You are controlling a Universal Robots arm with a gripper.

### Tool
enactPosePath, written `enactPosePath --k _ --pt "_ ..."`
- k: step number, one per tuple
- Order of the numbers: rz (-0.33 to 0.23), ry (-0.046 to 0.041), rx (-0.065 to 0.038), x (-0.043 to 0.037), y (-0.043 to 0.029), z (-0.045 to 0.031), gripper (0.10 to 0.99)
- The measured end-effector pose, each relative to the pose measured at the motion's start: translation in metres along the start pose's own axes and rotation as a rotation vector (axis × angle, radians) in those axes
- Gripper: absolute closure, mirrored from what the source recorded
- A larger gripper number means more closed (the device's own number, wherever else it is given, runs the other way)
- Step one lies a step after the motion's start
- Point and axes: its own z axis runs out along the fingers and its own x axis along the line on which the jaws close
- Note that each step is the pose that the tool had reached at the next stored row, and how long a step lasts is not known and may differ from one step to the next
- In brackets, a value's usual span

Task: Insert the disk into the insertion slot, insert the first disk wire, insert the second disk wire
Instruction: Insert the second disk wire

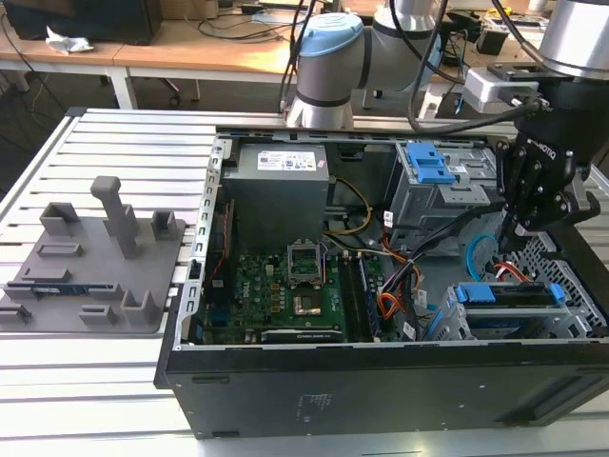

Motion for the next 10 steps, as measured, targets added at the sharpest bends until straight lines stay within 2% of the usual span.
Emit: enactPosePath --k 1,4,5,8,10 --pt "0.001 -0.0131 0.0 0.0048 0.0 0.0007 0.925" --pt "0.004 -0.072 -0.001 0.0192 -0.0002 0.0028 0.925" --pt "0.004 -0.0806 -0.001 0.0242 -0.0002 0.0035 0.925" --pt "0.004 -0.0888 -0.001 0.0349 -0.0003 0.0052 0.925" --pt "0.004 -0.0895 -0.001 0.0349 -0.0003 0.0052 0.925"
